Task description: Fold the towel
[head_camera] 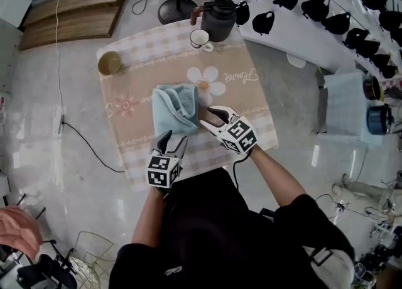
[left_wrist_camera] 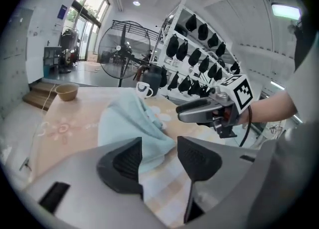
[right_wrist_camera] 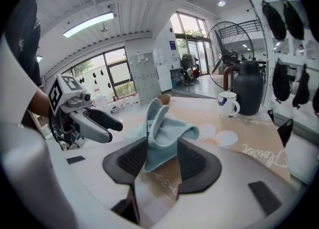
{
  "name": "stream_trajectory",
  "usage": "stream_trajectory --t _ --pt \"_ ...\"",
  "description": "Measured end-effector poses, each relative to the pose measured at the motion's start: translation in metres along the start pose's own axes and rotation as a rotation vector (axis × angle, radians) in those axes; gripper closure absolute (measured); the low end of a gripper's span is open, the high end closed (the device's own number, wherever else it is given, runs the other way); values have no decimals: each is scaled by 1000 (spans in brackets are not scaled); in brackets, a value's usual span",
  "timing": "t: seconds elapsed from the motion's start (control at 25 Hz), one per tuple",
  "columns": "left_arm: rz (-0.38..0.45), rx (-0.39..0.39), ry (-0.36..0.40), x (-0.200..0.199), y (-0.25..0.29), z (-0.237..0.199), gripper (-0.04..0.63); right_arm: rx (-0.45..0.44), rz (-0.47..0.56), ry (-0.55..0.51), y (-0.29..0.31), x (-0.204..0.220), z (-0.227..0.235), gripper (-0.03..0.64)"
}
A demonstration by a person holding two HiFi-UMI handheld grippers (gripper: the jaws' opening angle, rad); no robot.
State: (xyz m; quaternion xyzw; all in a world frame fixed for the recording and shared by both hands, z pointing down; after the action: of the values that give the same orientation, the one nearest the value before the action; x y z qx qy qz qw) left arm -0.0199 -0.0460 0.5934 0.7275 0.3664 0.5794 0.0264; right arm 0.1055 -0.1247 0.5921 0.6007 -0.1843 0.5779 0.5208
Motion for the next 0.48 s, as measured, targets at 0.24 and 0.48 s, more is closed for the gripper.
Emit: stream_trajectory --t 0.24,0.48 --pt "37 -54 -32 9 -34 -20 391 80 11 -7 -5 1 -41 453" --pt "117 -114 -106 19 -77 -32 393 181 9 12 -21 10 -88 454"
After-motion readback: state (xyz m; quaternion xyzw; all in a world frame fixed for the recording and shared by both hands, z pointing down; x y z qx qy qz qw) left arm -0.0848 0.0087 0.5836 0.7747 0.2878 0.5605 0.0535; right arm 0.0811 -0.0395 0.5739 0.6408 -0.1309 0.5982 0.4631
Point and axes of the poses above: the fingertips, and each gripper's own axes: y forward along the fingers, z to its right, x out of its underside, the point moved 4 cm from there along -y, backward along the fingers, and after that the axes turned 11 degrees about z, right-handed, at the moved point
